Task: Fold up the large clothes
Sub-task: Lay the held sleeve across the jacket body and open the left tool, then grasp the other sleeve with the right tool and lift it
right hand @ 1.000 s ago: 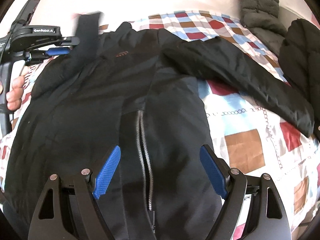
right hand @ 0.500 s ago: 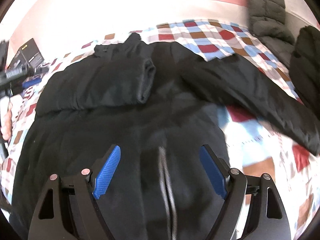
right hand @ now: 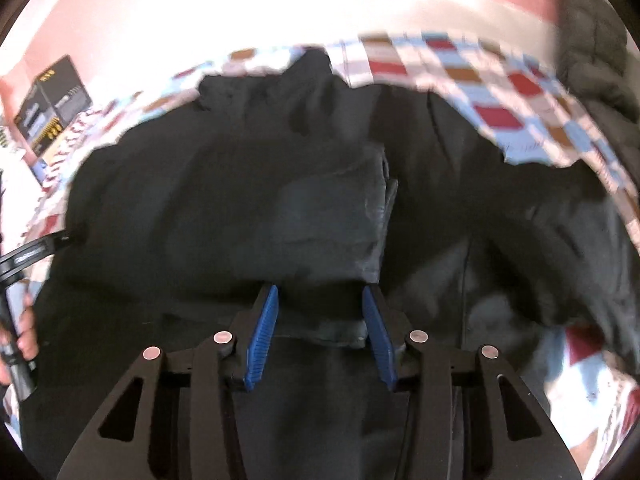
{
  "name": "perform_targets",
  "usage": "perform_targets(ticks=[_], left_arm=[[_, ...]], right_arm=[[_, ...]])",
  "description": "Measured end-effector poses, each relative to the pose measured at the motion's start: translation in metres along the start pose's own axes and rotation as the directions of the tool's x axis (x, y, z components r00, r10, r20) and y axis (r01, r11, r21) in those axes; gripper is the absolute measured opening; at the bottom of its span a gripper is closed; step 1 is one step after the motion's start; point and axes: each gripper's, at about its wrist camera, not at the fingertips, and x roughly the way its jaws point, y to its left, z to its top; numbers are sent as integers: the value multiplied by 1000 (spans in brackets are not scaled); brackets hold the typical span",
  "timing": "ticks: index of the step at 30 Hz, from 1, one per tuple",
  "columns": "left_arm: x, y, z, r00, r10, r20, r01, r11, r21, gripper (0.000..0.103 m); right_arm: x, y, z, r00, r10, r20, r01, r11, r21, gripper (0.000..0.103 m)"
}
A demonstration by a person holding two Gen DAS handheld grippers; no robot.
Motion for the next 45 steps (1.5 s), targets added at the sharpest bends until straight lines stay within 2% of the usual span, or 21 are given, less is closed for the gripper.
perform_targets(ticks=[3, 7, 10, 18, 24, 29, 34, 39, 45], left_arm=[[1, -3, 3, 1000, 12, -12, -11, 1000, 22, 69], [-16, -4, 0, 1000, -18, -25, 18, 1000, 5, 69], [-40, -9, -10, 998, -59, -20, 59, 998, 2, 69], [-112, -37, -62, 993, -122, -2, 122, 992, 38, 69], [-151, -59, -105, 990, -140, -21, 142, 985, 95, 69], [-170, -80, -129, 992, -120, -31, 124, 980, 156, 69], [-188, -94, -141, 990, -137, -23, 139, 975, 171, 69], [-195, -105, -145, 988, -152, -31, 155, 972, 175, 69], [-189, -120, -142, 988, -149, -35, 153, 968, 198, 69]], right_arm=[[6, -14, -1, 999, 29, -26, -27, 998, 56, 45], [-13, -9, -4, 999, -33, -34, 34, 999, 13, 45], [-39, -9, -9, 999, -45, -6, 45, 999, 5, 45], [-125, -2, -38, 992, -77, 95, 79, 997, -16, 45], [-166, -12, -73, 985, -127, 119, 128, 992, 2, 46], [-185, -26, -92, 981, -155, 118, 152, 988, 27, 46], [-205, -39, -107, 974, -178, 138, 172, 984, 55, 47], [-214, -53, -119, 971, -188, 150, 178, 981, 77, 52], [-206, -80, -127, 972, -200, 121, 184, 974, 130, 53]])
